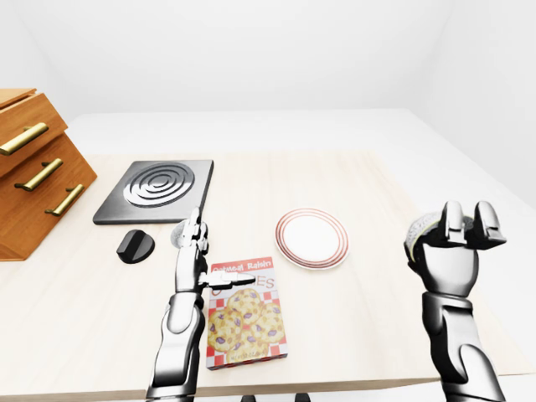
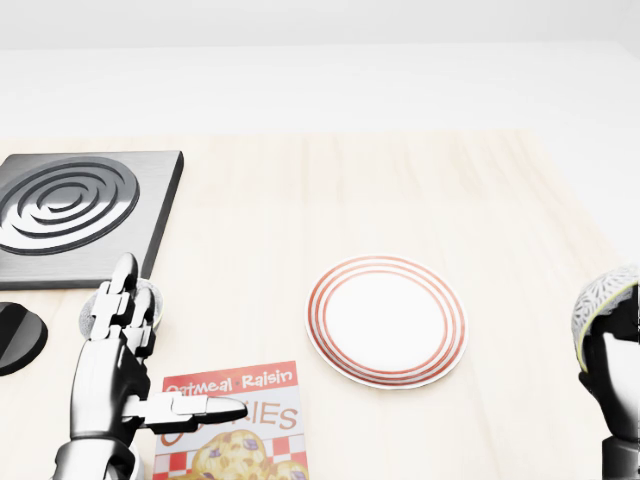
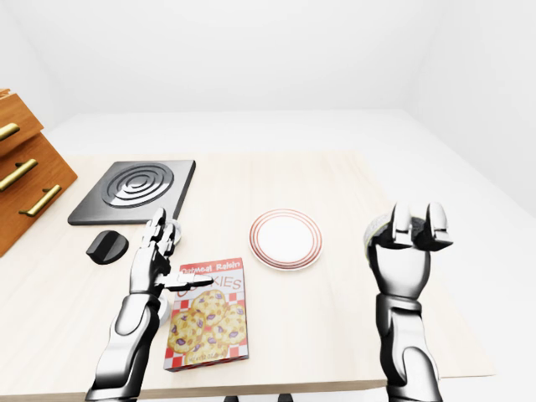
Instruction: Pick the akita bowl next to the plate and place it on the plate.
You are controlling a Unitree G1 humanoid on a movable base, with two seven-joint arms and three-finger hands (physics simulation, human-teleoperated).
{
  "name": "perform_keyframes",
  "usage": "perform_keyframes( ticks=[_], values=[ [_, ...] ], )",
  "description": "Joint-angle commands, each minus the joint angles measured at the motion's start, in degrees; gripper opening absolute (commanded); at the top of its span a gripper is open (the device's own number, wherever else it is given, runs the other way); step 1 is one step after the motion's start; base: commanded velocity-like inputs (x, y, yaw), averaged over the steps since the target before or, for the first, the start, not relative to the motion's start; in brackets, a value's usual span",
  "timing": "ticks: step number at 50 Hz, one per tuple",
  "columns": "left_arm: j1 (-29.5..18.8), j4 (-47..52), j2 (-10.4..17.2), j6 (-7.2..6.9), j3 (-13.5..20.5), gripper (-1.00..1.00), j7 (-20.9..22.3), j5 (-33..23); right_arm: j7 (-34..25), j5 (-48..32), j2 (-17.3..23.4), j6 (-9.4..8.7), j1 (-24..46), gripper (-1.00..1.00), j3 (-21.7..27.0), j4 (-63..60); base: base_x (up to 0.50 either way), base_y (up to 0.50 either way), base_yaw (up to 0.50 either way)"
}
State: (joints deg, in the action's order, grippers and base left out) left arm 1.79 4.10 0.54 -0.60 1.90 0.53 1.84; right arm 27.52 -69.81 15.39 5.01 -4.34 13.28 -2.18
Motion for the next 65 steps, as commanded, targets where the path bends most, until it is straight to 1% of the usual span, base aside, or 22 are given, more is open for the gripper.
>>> perform_keyframes(
  ticks=[1, 4, 5, 8, 11, 13, 15, 16, 21, 22, 33, 36, 37, 40, 42, 48, 51, 53, 54, 55, 61, 65],
  values=[
    [0.33, 0.65, -0.08, -0.22, -0.07, 1.0, -0.15, 0.05, -2.2, -0.83, -1.99, -0.01, -2.09, -1.0, 7.32, -15.03, 0.0, 0.0, 0.0],
    [0.36, 0.83, -0.11, -0.39, -0.12, 1.0, -0.22, 0.05, -6.4, 0.7, -1.98, -0.01, -1.5, -1.0, 8.53, -17.3, 0.0, 0.0, 0.0],
    [0.16, 0.15, -0.07, 0.08, -0.03, 1.0, -0.14, 0.1, -6.75, 0.78, -1.92, -0.01, -1.16, -1.0, 8.89, -17.35, 0.0, 0.0, 0.0],
    [0.44, 0.97, -0.1, -0.43, -0.13, 1.0, -0.19, 0.1, -9.53, 1.41, -1.37, -0.01, -0.15, -1.0, 9.38, -18.11, 0.0, 0.0, 0.0],
    [0.31, 0.71, -0.07, -0.29, -0.09, 1.0, -0.18, 0.08, -12.43, 1.63, -0.17, -0.01, 1.65, -1.0, 9.11, -17.93, 0.0, 0.0, 0.0],
    [0.29, 0.86, -0.07, -0.46, -0.11, 1.0, -0.22, 0.03, -17.51, 4.66, 0.47, -0.01, 3.76, -1.0, 8.28, -18.16, 0.0, 0.0, 0.0],
    [0.17, 0.49, -0.05, -0.23, -0.06, 1.0, -0.2, 0.03, -18.78, 4.86, 0.83, -0.01, 5.67, -1.0, 7.73, -18.4, 0.0, 0.0, 0.0],
    [0.08, 0.36, -0.04, -0.2, -0.03, 1.0, -0.2, 0.04, -22.72, 6.77, 1.07, -0.01, 7.05, -1.0, 6.44, -18.32, 0.0, 0.0, 0.0],
    [0.15, 0.72, -0.07, -0.49, -0.09, 1.0, -0.24, 0.02, -25.83, 7.54, 1.3, -0.01, 9.71, -1.0, 4.61, -18.5, 0.0, 0.0, 0.0],
    [0.14, 0.6, -0.04, -0.39, -0.04, 1.0, -0.2, 0.06, -29.76, 8.31, 1.21, -0.01, 11.91, -1.0, 1.81, -18.44, 0.0, 0.0, 0.0],
    [0.2, 0.72, -0.05, -0.47, -0.06, 1.0, -0.2, 0.09, -33.16, 4.23, 1.73, -0.01, 19.03, -1.0, -4.59, -9.36, 0.0, 0.0, 0.0],
    [0.3, 1.07, -0.07, -0.72, -0.13, 1.0, -0.26, 0.0, -36.1, 5.16, 1.96, -0.01, 20.45, -1.0, -5.13, -7.92, 0.0, 0.0, 0.0],
    [0.19, 0.71, -0.06, -0.48, -0.06, 1.0, -0.22, 0.06, -36.06, 4.82, 2.21, -0.01, 20.88, -1.0, -5.3, -7.25, 0.0, 0.0, 0.0],
    [-0.03, -0.15, 0.0, 0.19, 0.05, 1.0, -0.14, 0.08, -41.36, 8.06, 1.89, -0.01, 21.84, -1.0, -6.12, -5.49, 0.0, 0.0, 0.0],
    [0.08, 0.24, -0.03, -0.1, 0.01, 1.0, -0.17, 0.09, -42.04, 8.4, 2.0, -0.01, 22.43, -1.0, -6.39, -3.76, 0.0, 0.0, 0.0],
    [-0.27, -0.66, 0.06, 0.45, 0.17, 1.0, -0.08, 0.18, -45.68, 9.27, 3.96, -0.01, 26.02, -1.0, -6.07, 0.87, 0.0, 0.0, 0.0],
    [-0.12, 0.09, 0.03, -0.16, 0.1, 1.0, -0.13, 0.16, -50.35, 12.6, 4.49, -0.01, 28.15, -1.0, -5.71, 2.03, 0.0, 0.0, 0.0],
    [-0.14, -0.03, 0.04, -0.05, 0.13, 1.0, -0.11, 0.18, -50.5, 12.58, 5.02, -0.01, 29.1, -1.0, -5.73, 3.43, 0.0, 0.0, 0.0],
    [-0.41, -1.09, 0.11, 0.73, 0.3, 1.0, 0.01, 0.27, -50.27, 12.19, 5.82, -0.01, 31.4, -1.0, -5.86, 6.59, 0.0, 0.0, 0.0],
    [-0.46, -1.26, 0.13, 0.85, 0.33, 1.0, 0.03, 0.3, -49.75, 11.47, 6.23, -0.01, 32.14, -1.0, -6.03, 7.74, 0.0, 0.0, 0.0],
    [-0.07, 0.06, 0.04, -0.08, 0.14, 1.0, -0.09, 0.21, -50.38, 11.02, 6.44, -0.01, 35.86, -1.0, -7.05, 11.09, 0.0, 0.0, 0.0],
    [0.02, 0.25, 0.03, -0.19, 0.13, 1.0, -0.03, 0.26, -51.95, 10.49, 5.45, -0.01, 38.39, -1.0, -8.49, 13.46, 0.0, 0.0, 0.0]
  ],
)
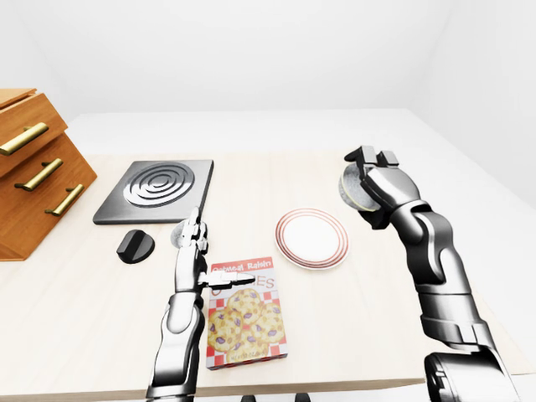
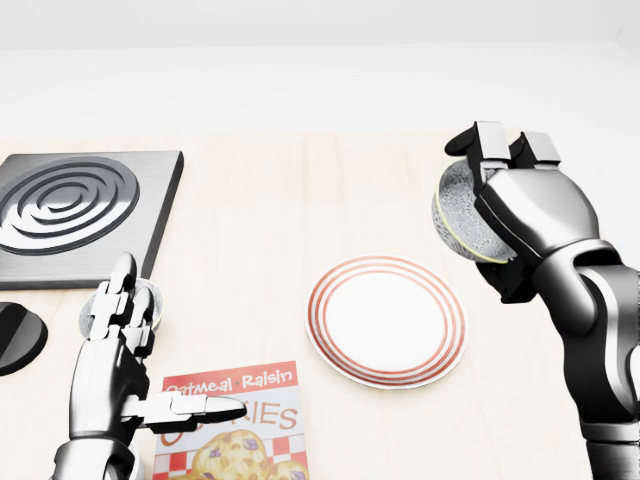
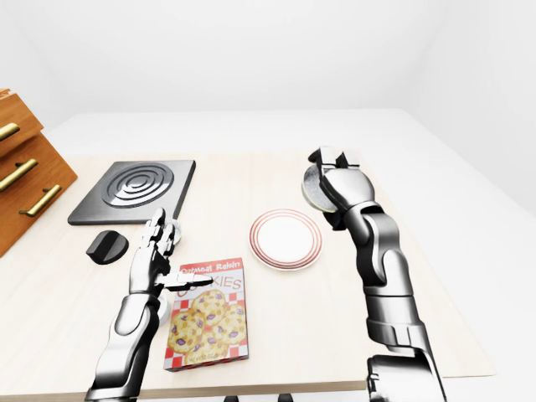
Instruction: Pick the akita bowl next to the plate and place it on the plate.
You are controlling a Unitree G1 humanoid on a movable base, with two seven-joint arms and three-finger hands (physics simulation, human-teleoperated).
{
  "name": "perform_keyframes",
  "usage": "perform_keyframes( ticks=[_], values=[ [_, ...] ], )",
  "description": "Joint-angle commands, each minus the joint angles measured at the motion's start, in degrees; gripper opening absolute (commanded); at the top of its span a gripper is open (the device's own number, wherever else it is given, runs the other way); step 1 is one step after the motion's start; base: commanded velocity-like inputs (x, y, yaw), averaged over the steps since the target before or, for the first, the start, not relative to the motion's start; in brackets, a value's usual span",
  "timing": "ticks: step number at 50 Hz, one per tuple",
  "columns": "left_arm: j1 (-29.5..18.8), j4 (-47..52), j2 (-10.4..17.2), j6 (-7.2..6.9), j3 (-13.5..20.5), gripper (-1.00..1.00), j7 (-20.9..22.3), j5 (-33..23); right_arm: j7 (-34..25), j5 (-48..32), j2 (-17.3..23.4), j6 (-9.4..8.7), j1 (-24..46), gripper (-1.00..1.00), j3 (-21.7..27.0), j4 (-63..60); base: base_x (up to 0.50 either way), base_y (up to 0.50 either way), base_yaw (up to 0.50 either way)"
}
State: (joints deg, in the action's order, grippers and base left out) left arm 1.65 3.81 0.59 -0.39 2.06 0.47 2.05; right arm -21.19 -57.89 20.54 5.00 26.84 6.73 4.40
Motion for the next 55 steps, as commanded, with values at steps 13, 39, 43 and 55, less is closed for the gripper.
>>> perform_keyframes(
  ticks=[13, 39, 43, 55],
  values=[
    [-0.08, -0.21, 0.03, 0.1, 0.05, 1.0, 0.23, 0.17, -3.08, -6.25, -2.52, 0.0, 16.1, -1.0, -5.87, 17.14, 0.0, 0.0, 0.0],
    [-0.05, -0.06, 0.03, 0.05, 0.0, 1.0, 0.49, 0.16, 10.22, -22.14, -8.71, 0.0, 21.15, -1.0, -11.72, 33.46, 0.0, 0.0, 0.0],
    [-0.12, -0.21, 0.01, 0.12, -0.01, 1.0, 0.5, 0.23, 11.91, -23.29, -8.95, 0.0, 21.42, -1.0, -11.91, 36.37, 0.0, 0.0, 0.0],
    [-0.11, -0.46, 0.04, 0.44, -0.02, 1.0, 0.45, 0.1, 15.69, -24.83, -8.28, 0.0, 18.84, -1.0, -12.08, 38.59, 0.0, 0.0, 0.0]
  ],
)
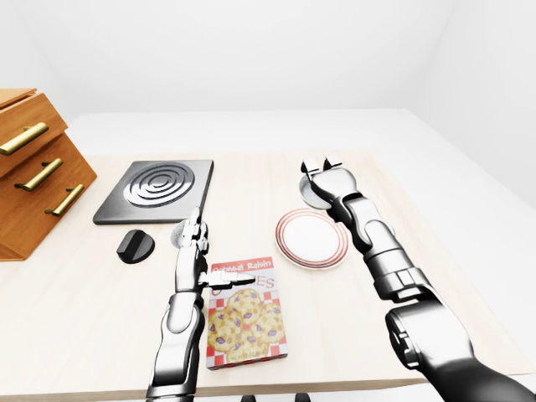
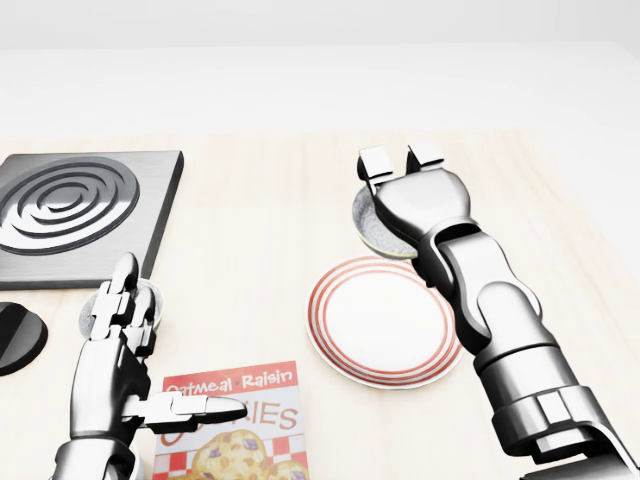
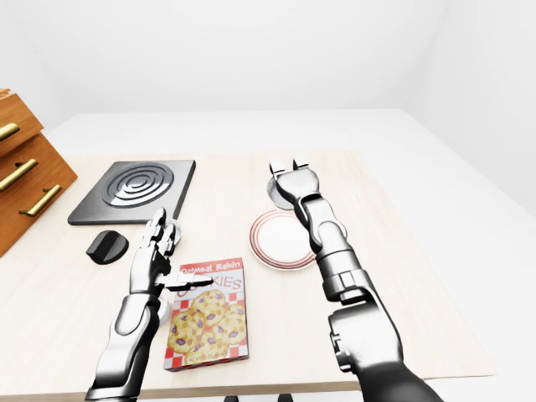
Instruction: Pick the akita bowl next to the plate and place it on the plate.
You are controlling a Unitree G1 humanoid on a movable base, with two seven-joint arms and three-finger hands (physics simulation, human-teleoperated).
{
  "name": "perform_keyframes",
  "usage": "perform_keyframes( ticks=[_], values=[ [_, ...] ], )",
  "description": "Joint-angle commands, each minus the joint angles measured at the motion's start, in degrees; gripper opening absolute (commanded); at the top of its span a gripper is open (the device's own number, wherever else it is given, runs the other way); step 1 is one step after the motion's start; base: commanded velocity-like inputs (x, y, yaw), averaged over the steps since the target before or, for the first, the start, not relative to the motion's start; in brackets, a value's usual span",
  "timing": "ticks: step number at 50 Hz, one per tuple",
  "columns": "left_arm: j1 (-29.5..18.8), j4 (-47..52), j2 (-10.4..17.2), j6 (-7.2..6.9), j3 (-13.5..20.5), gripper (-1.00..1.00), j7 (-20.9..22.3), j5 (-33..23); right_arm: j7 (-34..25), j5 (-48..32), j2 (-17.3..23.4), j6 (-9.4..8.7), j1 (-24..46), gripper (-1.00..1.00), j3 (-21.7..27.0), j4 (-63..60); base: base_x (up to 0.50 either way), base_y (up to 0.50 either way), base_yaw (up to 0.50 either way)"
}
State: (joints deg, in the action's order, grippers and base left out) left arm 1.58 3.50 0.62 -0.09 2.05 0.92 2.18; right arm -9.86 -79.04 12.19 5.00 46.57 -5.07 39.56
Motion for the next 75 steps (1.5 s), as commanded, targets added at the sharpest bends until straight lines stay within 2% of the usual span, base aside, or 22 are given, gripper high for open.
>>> perform_keyframes(
  ticks=[1, 7, 12, 25, 38, 41, 48, 60, 75],
  values=[
    [-0.07, -0.3, 0.02, 0.27, 0.0, 1.0, -0.01, -0.07, 5.0, -3.95, 0.17, 0.0, -0.66, -1.0, -0.38, 4.36, 0.0, 0.0, 0.0],
    [-0.07, -0.35, 0.02, 0.32, 0.02, 1.0, -0.01, -0.09, 9.23, -5.69, -0.48, 0.0, 0.51, -1.0, -1.49, 9.88, 0.0, 0.0, 0.0],
    [-0.01, 0.03, 0.03, 0.0, 0.01, 1.0, -0.01, -0.07, 9.38, -5.98, -0.43, 0.0, -0.17, -1.0, -1.64, 9.92, 0.0, 0.0, 0.0],
    [-0.04, -0.22, 0.01, 0.23, 0.04, 1.0, -0.03, -0.07, -2.5, -1.51, -1.06, 0.0, -5.8, -1.0, -0.98, 2.97, 0.0, 0.0, 0.0],
    [-0.05, 0.22, 0.02, -0.22, 0.01, 1.0, -0.08, -0.06, -3.42, 0.32, -2.15, 0.0, -4.76, -1.0, -1.68, 6.58, 0.0, 0.0, 0.0],
    [-0.04, 0.47, 0.01, -0.49, 0.01, 1.0, -0.1, -0.02, -3.04, 0.63, -2.54, 0.0, -4.35, -1.0, -1.79, 6.85, 0.0, 0.0, 0.0],
    [-0.09, 0.14, 0.03, -0.17, 0.07, 1.0, -0.04, 0.01, -2.12, 0.91, -3.07, 0.0, -4.15, -1.0, -1.96, 6.98, 0.0, 0.0, 0.0],
    [-0.01, 0.07, 0.04, 0.02, 0.07, 1.0, 0.01, 0.03, 2.3, 0.21, -4.02, 0.0, -3.63, -1.0, -2.66, 10.09, 0.0, 0.0, 0.0],
    [0.01, 0.12, 0.0, 0.0, -0.04, 1.0, -0.05, -0.12, 2.68, 1.94, -4.65, 0.0, -3.95, -1.0, -2.66, 11.5, 0.0, 0.0, 0.0]
  ],
)
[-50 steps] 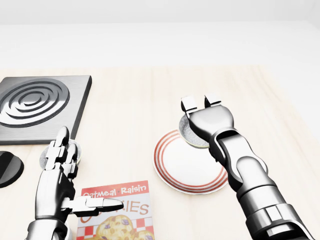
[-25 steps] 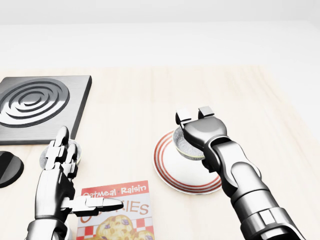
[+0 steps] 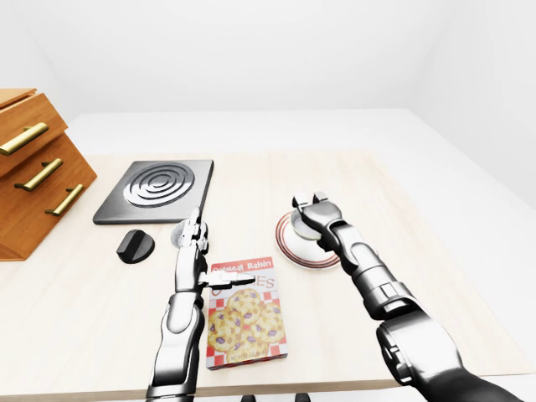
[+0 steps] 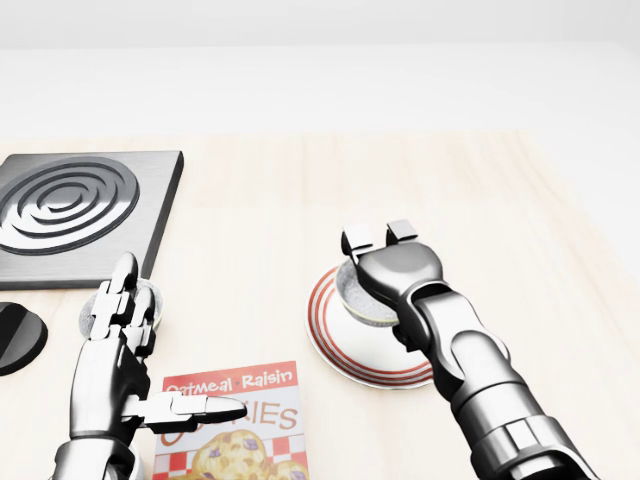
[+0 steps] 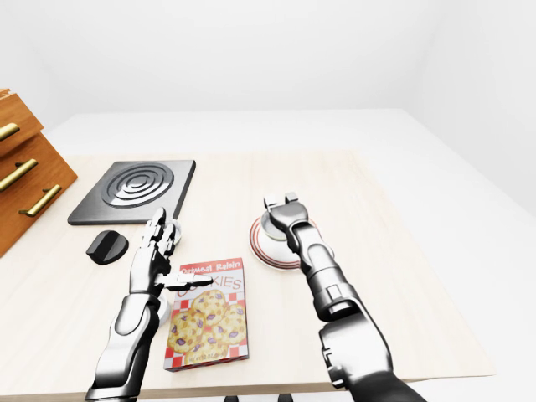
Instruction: Pick the akita bowl next to the plate and place it on the plate.
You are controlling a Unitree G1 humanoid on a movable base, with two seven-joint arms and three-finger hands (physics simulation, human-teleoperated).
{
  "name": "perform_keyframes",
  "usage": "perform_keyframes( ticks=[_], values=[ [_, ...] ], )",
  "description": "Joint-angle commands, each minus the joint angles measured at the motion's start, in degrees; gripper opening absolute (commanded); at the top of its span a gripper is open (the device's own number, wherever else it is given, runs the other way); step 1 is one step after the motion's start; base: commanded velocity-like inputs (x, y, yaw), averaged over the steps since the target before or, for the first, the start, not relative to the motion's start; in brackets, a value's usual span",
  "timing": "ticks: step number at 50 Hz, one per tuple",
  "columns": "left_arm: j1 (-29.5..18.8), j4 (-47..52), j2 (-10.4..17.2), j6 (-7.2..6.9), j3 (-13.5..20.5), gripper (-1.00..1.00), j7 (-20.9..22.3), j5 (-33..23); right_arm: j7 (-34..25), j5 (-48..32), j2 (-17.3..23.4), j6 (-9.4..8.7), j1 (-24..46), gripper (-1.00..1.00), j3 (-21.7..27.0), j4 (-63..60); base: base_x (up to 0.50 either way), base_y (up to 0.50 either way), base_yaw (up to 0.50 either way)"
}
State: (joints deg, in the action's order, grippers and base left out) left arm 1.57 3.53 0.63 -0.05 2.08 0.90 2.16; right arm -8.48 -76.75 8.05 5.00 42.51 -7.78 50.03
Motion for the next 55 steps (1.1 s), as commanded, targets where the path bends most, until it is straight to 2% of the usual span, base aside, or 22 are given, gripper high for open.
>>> perform_keyframes(
  ticks=[1, 5, 8, 18, 20, 32, 33, 38, 39, 40, 46, 48, 49, 55],
  values=[
    [0.03, 0.06, -0.01, 0.02, -0.07, 1.0, -0.02, -0.11, 1.15, -0.15, -0.56, 0.0, 0.07, -1.0, 0.06, 1.11, 0.0, 0.0, 0.0],
    [0.09, -0.19, 0.01, 0.33, -0.05, 1.0, 0.06, -0.12, 1.4, 0.4, -0.81, 0.0, -0.46, -1.0, -0.07, 1.39, 0.0, 0.0, 0.0],
    [0.1, 0.22, 0.0, -0.08, -0.07, 1.0, 0.01, -0.12, 0.95, 0.81, -0.81, 0.0, -0.56, -1.0, 0.0, 1.14, 0.0, 0.0, 0.0],
    [0.05, 0.13, 0.0, -0.04, -0.1, 1.0, -0.03, -0.28, 2.07, 1.3, -0.72, 0.0, -1.04, -1.0, -0.21, 2.72, 0.0, 0.0, 0.0],
    [-0.02, -0.52, 0.01, 0.56, -0.04, 1.0, 0.02, -0.28, 2.81, 1.23, -0.69, 0.0, -0.66, -1.0, -0.27, 3.84, 0.0, 0.0, 0.0],
    [-0.09, -0.74, -0.01, 0.77, -0.13, 1.0, -0.04, -0.46, 5.82, 0.64, -0.19, 0.0, 1.49, -1.0, -0.52, 8.42, 0.0, 0.0, 0.0],
    [-0.16, -1.23, 0.0, 1.2, -0.06, 1.0, -0.01, -0.42, 6.22, 0.58, -0.18, 0.0, 1.81, -1.0, -0.5, 9.1, 0.0, 0.0, 0.0],
    [-0.01, -0.8, -0.01, 0.93, -0.13, 1.0, -0.04, -0.45, 6.28, 1.03, -0.09, 0.0, 2.74, -1.0, -0.27, 10.16, 0.0, 0.0, 0.0],
    [-0.13, -1.58, 0.03, 1.6, -0.02, 1.0, 0.05, -0.4, 6.73, 0.87, -0.03, 0.0, 3.06, -1.0, -0.39, 10.64, 0.0, 0.0, 0.0],
    [-0.15, -1.66, 0.04, 1.66, -0.01, 1.0, 0.06, -0.39, 6.79, 0.85, -0.03, 0.0, 3.11, -1.0, -0.42, 10.73, 0.0, 0.0, 0.0],
    [0.04, -0.66, 0.01, 0.84, -0.09, 1.0, 0.02, -0.36, 9.26, 0.24, -0.1, 0.0, 4.82, -1.0, -0.75, 14.02, 0.0, 0.0, 0.0],
    [0.0, -1.07, 0.03, 1.21, -0.02, 1.0, 0.09, -0.31, 9.52, 0.35, -0.06, 0.0, 5.21, -1.0, -0.68, 14.59, 0.0, 0.0, 0.0],
    [0.06, -0.56, 0.0, 0.75, -0.09, 1.0, 0.03, -0.34, 9.42, 0.5, -0.07, 0.0, 5.31, -1.0, -0.61, 14.6, 0.0, 0.0, 0.0],
    [0.22, -0.16, -0.09, 0.53, -0.18, 1.0, 0.0, -0.26, 10.15, 0.87, -0.01, 0.0, 5.65, -1.0, -0.59, 15.91, 0.0, 0.0, 0.0]
  ],
)
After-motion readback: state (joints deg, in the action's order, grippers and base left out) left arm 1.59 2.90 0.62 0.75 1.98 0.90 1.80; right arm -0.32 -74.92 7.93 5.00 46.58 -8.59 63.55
